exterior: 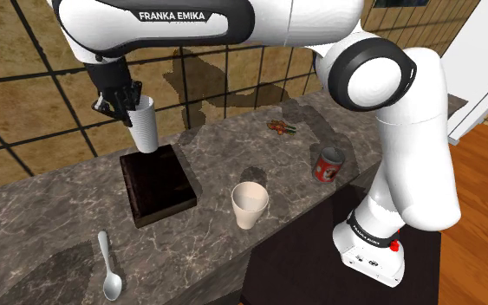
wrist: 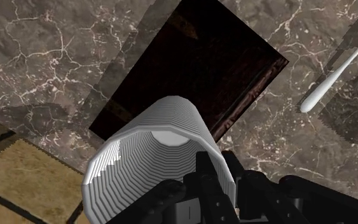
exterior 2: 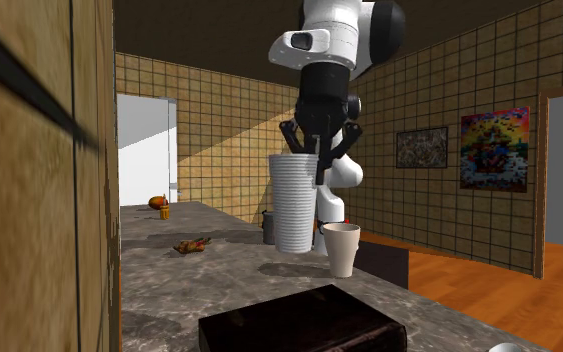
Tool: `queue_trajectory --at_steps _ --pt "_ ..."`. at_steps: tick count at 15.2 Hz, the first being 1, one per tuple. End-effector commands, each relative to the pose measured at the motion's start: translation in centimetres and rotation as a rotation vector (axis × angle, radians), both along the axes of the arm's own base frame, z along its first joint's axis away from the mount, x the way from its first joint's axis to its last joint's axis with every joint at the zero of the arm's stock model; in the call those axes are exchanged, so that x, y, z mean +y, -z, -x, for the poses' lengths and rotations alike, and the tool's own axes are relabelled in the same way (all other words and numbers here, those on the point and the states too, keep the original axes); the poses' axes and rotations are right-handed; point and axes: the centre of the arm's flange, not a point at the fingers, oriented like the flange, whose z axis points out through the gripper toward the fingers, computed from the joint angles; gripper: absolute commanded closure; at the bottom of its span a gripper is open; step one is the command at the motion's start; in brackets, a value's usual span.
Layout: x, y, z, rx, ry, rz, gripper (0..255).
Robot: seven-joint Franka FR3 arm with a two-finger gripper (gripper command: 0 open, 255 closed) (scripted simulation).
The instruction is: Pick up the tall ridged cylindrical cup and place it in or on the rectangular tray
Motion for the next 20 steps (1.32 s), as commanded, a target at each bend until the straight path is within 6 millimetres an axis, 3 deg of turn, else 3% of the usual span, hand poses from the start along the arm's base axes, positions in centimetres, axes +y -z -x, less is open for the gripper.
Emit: queue_trajectory --at_steps 1,20 --pt "1.1 0.3 0.2 0.000 0.001 0.000 255" --pt "1.1 10.3 0.2 0.000 0.001 0.000 255"
